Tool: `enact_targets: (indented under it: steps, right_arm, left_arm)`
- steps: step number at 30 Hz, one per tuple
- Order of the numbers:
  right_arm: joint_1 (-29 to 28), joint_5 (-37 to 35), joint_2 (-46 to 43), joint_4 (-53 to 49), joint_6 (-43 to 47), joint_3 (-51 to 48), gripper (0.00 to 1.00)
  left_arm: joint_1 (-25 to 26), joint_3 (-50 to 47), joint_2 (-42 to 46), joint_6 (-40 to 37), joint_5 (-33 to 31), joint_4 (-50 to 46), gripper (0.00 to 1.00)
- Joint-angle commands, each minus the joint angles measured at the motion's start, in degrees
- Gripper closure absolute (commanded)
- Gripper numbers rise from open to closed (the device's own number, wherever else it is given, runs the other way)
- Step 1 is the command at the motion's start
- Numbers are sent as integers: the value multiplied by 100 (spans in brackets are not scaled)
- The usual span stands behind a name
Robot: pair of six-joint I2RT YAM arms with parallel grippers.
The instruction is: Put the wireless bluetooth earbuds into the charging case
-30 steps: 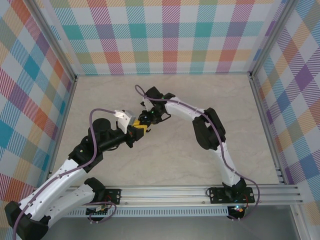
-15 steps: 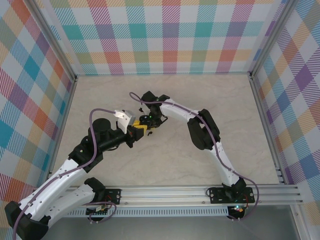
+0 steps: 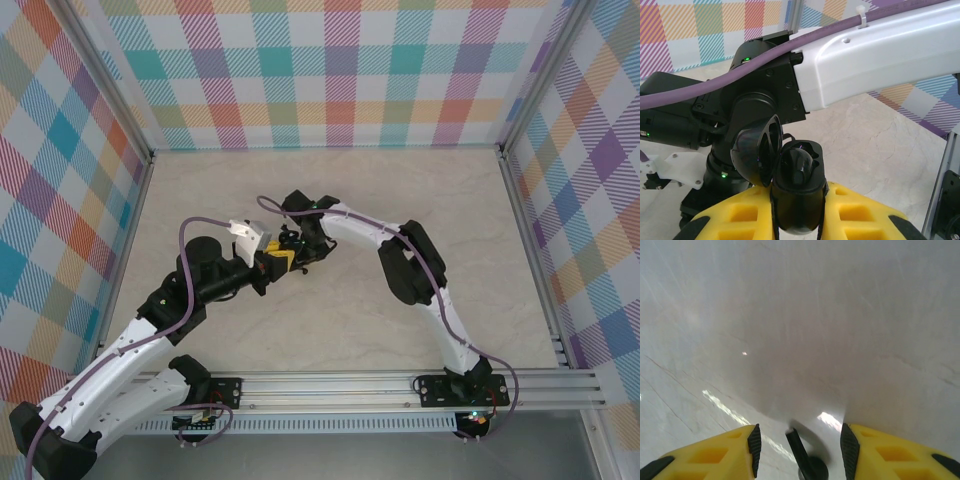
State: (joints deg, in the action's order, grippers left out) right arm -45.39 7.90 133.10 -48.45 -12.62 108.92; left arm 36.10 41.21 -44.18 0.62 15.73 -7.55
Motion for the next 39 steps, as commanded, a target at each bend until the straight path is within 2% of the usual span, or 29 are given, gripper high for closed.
enact_targets:
  steps: [1,8,13,20,33,39]
  right_arm:
    - [-39,-155,-201,-353,58,-179,53]
    - [-154,-461,-124,-357,266,-302,60]
    - [-216,-828,-148,-415,287,-403,74]
    - [-197,-1284,-540,-418,365,-1009,81]
    - [136,-1869,-1608,-365,524,-2417,79]
    - [232,-1741,-1847,-341,402,-2420,64]
  left_arm:
    - [59,74,15,79,-4,-2,81]
    - [60,74,6,87,-17,-2,81]
    - [55,89,-9,88,-26,-21,81]
    - [58,148,-118,78,0,-21,81]
    - [56,178,-266,148,89,87,81]
    - [57,177,-302,188,117,98,81]
